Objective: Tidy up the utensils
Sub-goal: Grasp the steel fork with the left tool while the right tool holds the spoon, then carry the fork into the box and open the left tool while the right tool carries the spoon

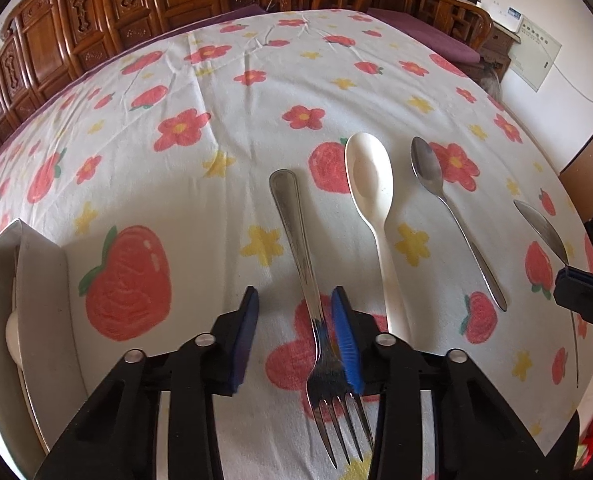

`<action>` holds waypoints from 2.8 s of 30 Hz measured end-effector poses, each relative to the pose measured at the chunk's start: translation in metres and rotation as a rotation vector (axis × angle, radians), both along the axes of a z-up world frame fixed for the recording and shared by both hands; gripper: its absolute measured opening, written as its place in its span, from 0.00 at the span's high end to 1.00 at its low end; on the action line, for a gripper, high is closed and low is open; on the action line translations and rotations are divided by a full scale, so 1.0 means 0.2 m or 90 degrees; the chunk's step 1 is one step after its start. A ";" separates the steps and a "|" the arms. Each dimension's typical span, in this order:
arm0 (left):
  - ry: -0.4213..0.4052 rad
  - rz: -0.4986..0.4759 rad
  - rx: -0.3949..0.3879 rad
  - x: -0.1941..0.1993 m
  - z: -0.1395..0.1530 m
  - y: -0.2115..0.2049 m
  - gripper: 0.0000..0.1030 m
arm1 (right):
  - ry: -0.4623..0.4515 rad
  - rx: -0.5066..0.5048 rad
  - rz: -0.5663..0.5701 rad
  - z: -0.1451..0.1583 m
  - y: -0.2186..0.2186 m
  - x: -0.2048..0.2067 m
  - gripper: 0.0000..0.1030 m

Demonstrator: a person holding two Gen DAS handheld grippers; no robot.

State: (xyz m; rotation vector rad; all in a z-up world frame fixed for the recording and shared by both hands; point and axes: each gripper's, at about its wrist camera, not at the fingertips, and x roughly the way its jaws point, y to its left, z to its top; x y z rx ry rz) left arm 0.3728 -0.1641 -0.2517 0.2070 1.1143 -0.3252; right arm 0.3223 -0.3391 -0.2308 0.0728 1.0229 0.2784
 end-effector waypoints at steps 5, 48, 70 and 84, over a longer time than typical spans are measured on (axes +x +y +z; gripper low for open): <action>0.000 0.000 0.000 0.01 0.00 0.00 0.73 | 0.003 0.003 -0.002 0.00 0.01 -0.02 0.93; -0.105 0.048 -0.064 -0.34 0.64 0.73 0.94 | -0.074 0.035 0.059 0.45 0.58 -0.05 0.93; -0.042 0.139 -0.066 -0.16 0.35 1.09 0.94 | -0.056 0.038 0.141 0.46 1.00 0.05 0.93; -0.029 0.151 -0.077 -0.09 0.26 1.13 0.93 | -0.038 0.029 0.165 0.41 1.13 0.11 0.93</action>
